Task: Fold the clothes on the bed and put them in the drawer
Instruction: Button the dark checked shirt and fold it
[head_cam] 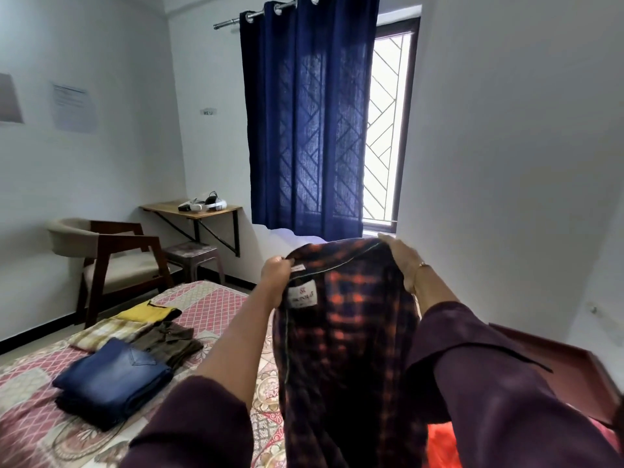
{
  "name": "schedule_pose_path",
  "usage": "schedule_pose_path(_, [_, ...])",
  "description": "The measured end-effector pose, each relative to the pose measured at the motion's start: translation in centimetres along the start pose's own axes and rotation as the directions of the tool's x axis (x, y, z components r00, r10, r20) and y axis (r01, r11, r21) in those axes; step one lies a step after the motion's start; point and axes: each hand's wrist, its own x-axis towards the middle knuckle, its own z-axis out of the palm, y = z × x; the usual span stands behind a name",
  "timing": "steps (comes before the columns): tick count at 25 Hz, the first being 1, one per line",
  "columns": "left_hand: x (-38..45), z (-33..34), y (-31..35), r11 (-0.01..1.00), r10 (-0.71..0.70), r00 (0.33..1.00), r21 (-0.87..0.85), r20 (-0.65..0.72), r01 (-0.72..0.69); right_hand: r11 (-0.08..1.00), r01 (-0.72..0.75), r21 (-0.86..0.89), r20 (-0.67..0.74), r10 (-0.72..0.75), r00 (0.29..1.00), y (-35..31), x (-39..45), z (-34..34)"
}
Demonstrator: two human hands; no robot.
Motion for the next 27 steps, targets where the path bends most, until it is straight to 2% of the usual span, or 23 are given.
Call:
schedule_pose_path(2, [-0.2,-0.6,1.9,0.992,0.057,0.995,0.105,0.086,-0.066,0.999,-0.020,0.029,0.003,0.020,1.000,1.7,0.4,-1.4])
schedule_pose_path(4, [-0.5,-0.9,3.2,0.901,0.126,0.963,0.379,0.236,-0.211,0.993,0.022,0.119,-0.045,-0.017,0.999,2.3,1.2,-2.1])
schedule_pose_path(7, [-1.1,-0.2,2.4,0.604,0.056,0.907,0.709,0.418,-0.364,0.981,0.108,0.163,-0.186,-0.077,0.980,1.6,2.2,-2.5])
schedule_pose_path(10, [-1.7,0.6,-1.0,0.359,0.065,0.909,0.840,0.411,-0.406,0.976,0.126,0.177,-0.300,-0.068,0.951,1.3,2.4,-3.2])
schedule_pose_path(14, [-2.5,0.8,-4.0,0.383,0.087,0.946,0.866,0.313,-0.321,0.979,0.139,0.151,-0.439,-0.060,0.896,2.0,2.3,-5.8])
schedule_pose_path(17, [-2.4,1.0,-4.3,0.347,0.128,0.959,0.895,0.251,-0.280,0.970,0.196,0.145,-0.550,-0.086,0.831,2.5,2.1,-7.2])
schedule_pose_path(20, [-2.9,0.9,-6.4,0.297,0.129,0.971,0.926,0.202,-0.233,0.963,0.232,0.139,-0.599,-0.105,0.794,2.6,1.7,-7.6])
schedule_pose_path(21, [-3.5,0.6,-7.5,0.317,0.132,0.977,0.927,0.168,-0.202,0.966,0.232,0.114,-0.607,-0.118,0.786,2.5,1.6,-7.9])
schedule_pose_path(22, [-4.0,0.2,-8.9,0.380,0.129,0.986,0.913,0.108,-0.150,0.967,0.238,0.096,-0.608,-0.132,0.782,2.5,1.6,-8.2])
schedule_pose_path(23, [-4.7,-0.2,-10.1,0.494,0.116,0.993,0.867,0.003,-0.061,0.968,0.238,0.076,-0.609,-0.144,0.780,2.5,1.3,-8.7])
schedule_pose_path(24, [-4.8,-0.5,-10.9,0.668,0.072,0.990,0.743,-0.123,0.044,0.966,0.241,0.089,-0.608,-0.139,0.782,2.5,1.3,-9.3])
schedule_pose_path(25, [-4.3,-0.6,-11.2,0.847,-0.032,0.972,0.510,-0.232,0.149,0.966,0.238,0.103,-0.612,-0.127,0.781,2.6,1.2,-9.9])
schedule_pose_path(26, [-3.9,-0.4,-10.9,0.950,-0.161,0.941,0.213,-0.299,0.230,0.966,0.227,0.124,-0.606,-0.107,0.788,2.9,1.3,-10.4])
schedule_pose_path(27, [-3.1,-0.2,-10.6,0.964,-0.260,0.917,-0.034,-0.303,0.263,0.968,0.207,0.139,-0.583,-0.089,0.807,3.2,1.3,-10.8])
